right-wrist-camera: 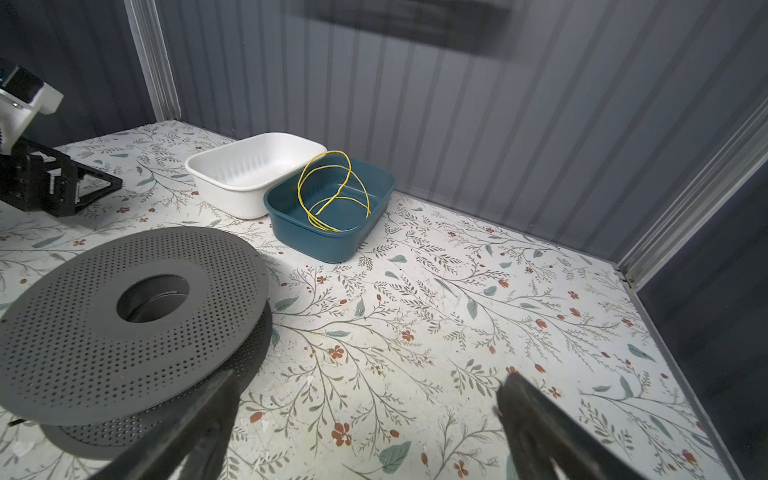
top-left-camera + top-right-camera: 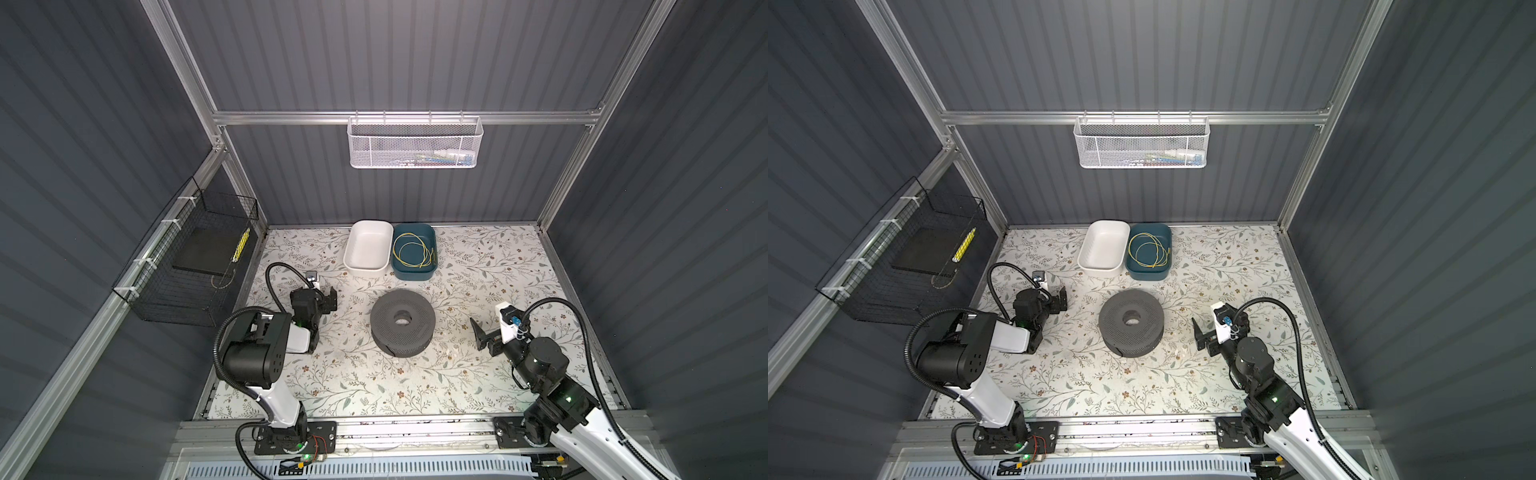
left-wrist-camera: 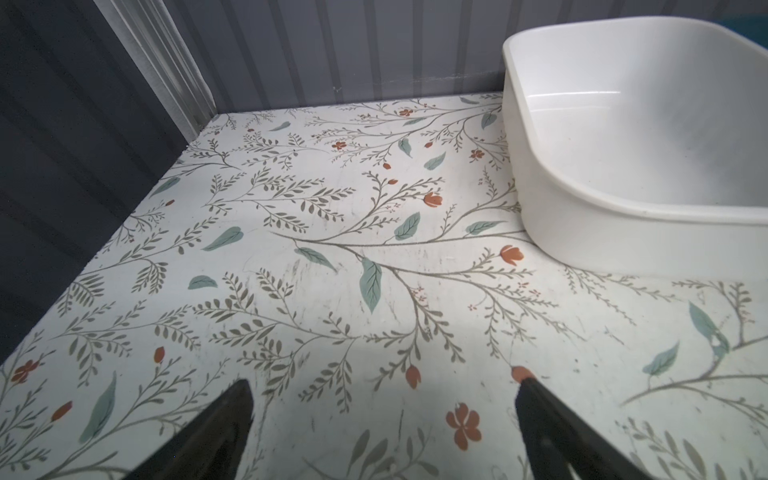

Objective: Wrap the cables

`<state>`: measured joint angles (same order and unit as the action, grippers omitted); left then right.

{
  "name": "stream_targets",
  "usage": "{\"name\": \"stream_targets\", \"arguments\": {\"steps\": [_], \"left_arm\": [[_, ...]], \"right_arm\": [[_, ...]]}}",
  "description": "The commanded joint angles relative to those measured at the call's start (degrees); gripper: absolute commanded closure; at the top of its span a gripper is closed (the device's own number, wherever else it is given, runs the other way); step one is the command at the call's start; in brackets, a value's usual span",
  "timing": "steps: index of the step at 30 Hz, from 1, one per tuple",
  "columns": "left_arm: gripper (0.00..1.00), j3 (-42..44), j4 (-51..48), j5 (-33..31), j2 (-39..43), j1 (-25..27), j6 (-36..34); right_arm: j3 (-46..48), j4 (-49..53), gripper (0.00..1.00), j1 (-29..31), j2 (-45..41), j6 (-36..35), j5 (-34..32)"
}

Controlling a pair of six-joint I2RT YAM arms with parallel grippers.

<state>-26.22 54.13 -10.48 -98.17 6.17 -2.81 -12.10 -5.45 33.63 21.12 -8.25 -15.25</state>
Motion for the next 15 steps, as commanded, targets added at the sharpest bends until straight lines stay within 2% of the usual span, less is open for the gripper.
{"name": "stream_targets", "arguments": {"steps": [1,4,8,15], "left_arm": [[0.01,-0.1,-0.7,-0.8,-0.1,-0.4,0.2],[0.01,-0.2,-1.0,-0.8,-0.1,-0.4,0.2],[0.01,-0.3,-1.3,-0.8,-0.1,-0.4,0.2],[0.01,-0.4,-1.3,-0.7,-0.1,-0.4,0.2]], "right_arm": [[2.8,-12.3,0.01,-0.5,1.9,-4.9,-4.4],[5.5,-22.3,0.01,-1.5,6.1,-7.0,-4.3],[5.9,-33.1,0.01,-5.5,17.3,-10.0,-1.8],[7.0,-57.1,0.01,-19.5,40.5,-3.7,6.0]]}}
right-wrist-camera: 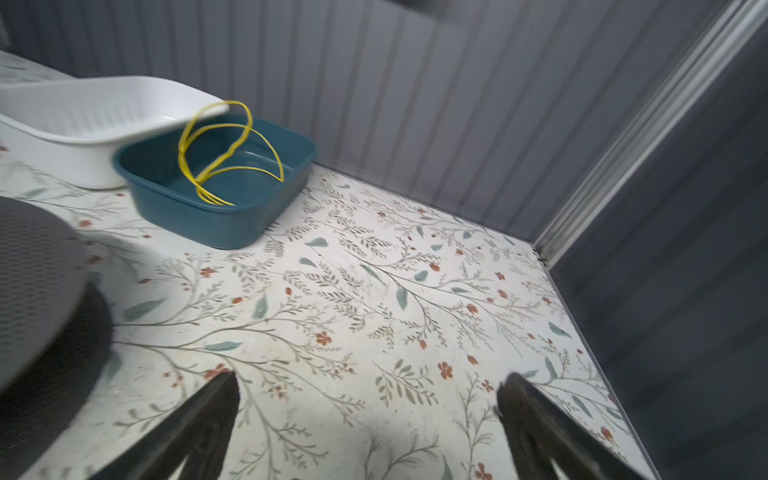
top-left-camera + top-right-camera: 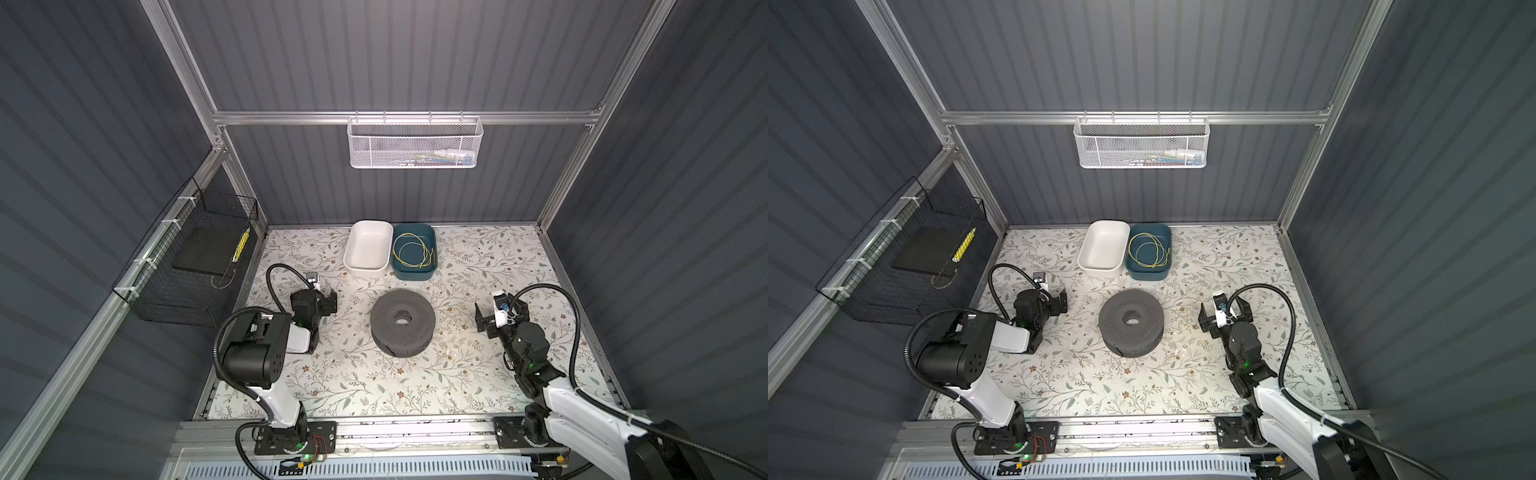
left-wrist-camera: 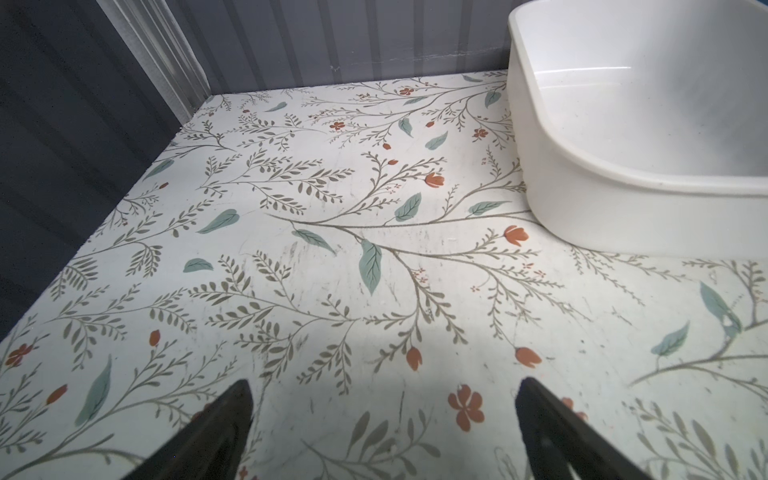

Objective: Wrap the cables

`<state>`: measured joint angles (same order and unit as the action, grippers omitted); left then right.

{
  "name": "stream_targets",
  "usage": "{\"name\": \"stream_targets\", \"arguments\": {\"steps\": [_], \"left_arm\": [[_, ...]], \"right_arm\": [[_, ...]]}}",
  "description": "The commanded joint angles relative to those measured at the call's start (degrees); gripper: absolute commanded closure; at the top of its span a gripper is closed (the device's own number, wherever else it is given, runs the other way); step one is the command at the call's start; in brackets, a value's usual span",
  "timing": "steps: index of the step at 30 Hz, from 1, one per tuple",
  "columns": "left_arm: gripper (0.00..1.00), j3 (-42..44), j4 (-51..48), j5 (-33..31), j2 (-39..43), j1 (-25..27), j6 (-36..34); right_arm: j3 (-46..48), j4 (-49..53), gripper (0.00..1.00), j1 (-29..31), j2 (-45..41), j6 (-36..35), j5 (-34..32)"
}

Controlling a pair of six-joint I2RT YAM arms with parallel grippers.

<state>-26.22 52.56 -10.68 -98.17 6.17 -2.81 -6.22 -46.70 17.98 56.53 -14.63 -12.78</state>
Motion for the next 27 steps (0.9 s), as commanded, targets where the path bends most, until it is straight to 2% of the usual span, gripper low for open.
{"name": "stream_targets", "arguments": {"steps": [1,4,8,13,18,27], "left_arm": [[0.01,-0.4,0.2,-0.5,-0.1,-0.5,0.1],[0.01,-0.5,0.1,-0.4,-0.1,-0.5,0.2],[0.01,-0.5,-0.1,-0.3,-0.1,-0.5,0.2],[0.00,-0.6,0.0,-0.2,-0.1,-0.5,0.3],[0.01,-0.6,0.0,-0.3,-0.1,-0.6,0.2],[0.01,-0.5,-0.1,-0.3,-0.1,-0.6,0.3]], "right_arm": [[1.2,-17.5,0.01,-4.7,6.9,2.4,3.9],[2.0,-23.9,0.01,-8.4,13.2,3.6,8.1],[3.2,-29.7,0.01,-10.3,18.1,6.3,7.9],[3.3,-38.2,0.01,-11.3,26.9,5.9,9.6],[0.5,-37.9,0.01,-13.4,30.9,8.6,8.3],[-1.3,-35.1,0.01,-13.7,30.6,11.1,1.8]]}}
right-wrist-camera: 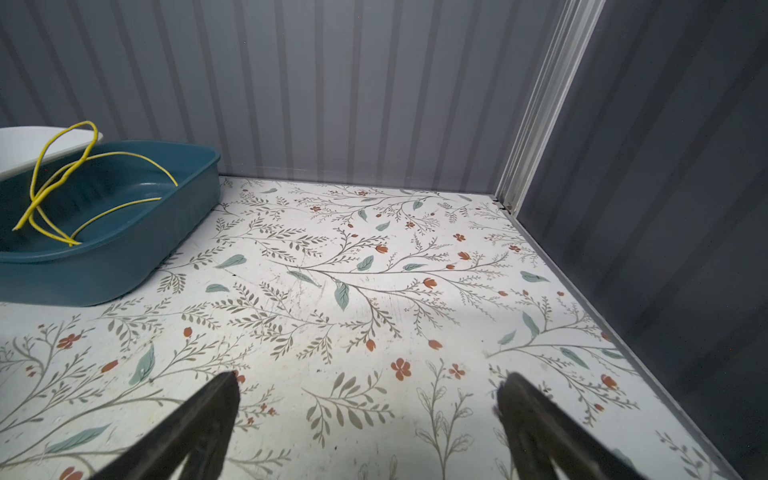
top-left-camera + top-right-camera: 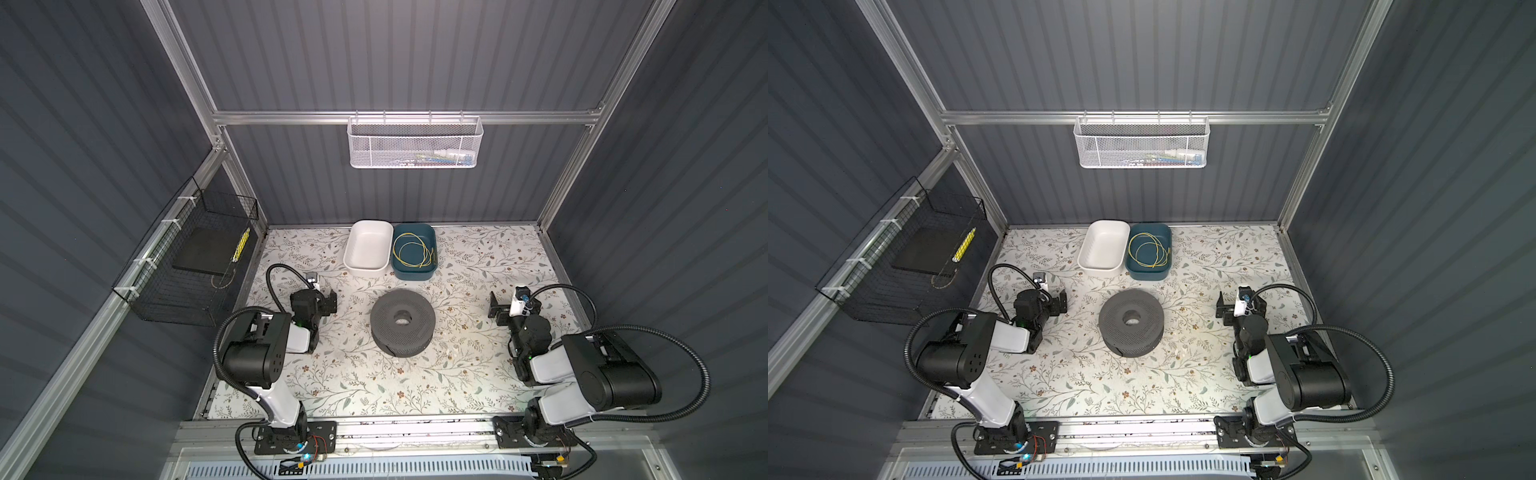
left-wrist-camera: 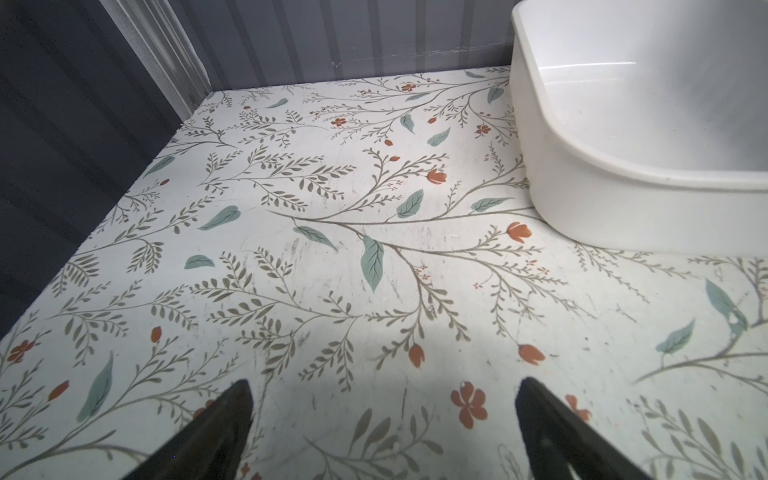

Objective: Wrap the cables

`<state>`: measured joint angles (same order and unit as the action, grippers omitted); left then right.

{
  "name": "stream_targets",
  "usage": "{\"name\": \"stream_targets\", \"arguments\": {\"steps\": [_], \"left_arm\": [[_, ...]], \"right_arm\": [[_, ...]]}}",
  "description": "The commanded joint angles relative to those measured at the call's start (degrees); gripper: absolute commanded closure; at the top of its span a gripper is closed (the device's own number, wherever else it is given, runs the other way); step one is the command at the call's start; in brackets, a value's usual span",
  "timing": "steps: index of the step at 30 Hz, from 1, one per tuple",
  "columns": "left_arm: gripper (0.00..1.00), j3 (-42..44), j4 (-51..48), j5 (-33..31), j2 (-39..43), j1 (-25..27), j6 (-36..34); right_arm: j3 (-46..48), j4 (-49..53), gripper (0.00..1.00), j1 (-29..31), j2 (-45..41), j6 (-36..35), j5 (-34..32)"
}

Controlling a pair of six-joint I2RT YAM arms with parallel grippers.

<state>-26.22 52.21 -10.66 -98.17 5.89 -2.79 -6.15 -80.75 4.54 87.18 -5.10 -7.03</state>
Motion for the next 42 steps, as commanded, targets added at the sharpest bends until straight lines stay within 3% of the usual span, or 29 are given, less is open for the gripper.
{"name": "stream_targets", "arguments": {"steps": [1,7,11,23,27,42], "left_arm": [[0.00,-0.6,0.3,-0.2,-0.1,-0.3,0.2],[0.00,-0.6,0.3,-0.2,-0.1,-0.4,0.2],[0.01,-0.5,0.4,-0.3,-0.1,-0.3,0.2],[0.01,-0.8,0.0,0.0,-0.2,-0.4,0.2],[0.01,-1.5,-1.2,2.8,-0.2,-1.6,0.8],[0.01,-1.2,-1.0,3.2,-0.2,-1.9,0.9]], "right_arm": [[-1.8,-0.4,0.01,-0.2,-0.2,1.8,-4.7],[-7.1,12.5,0.01,-1.6,-2.5,4.2,-6.0],[-11.7,23.5,0.01,-5.3,-3.7,7.2,0.0],[-13.1,26.1,0.01,-8.3,-3.4,8.8,6.5],[-13.2,26.2,0.01,-8.3,-3.4,8.8,6.7],[-12.5,25.2,0.01,-8.3,-3.8,8.6,6.9]]}}
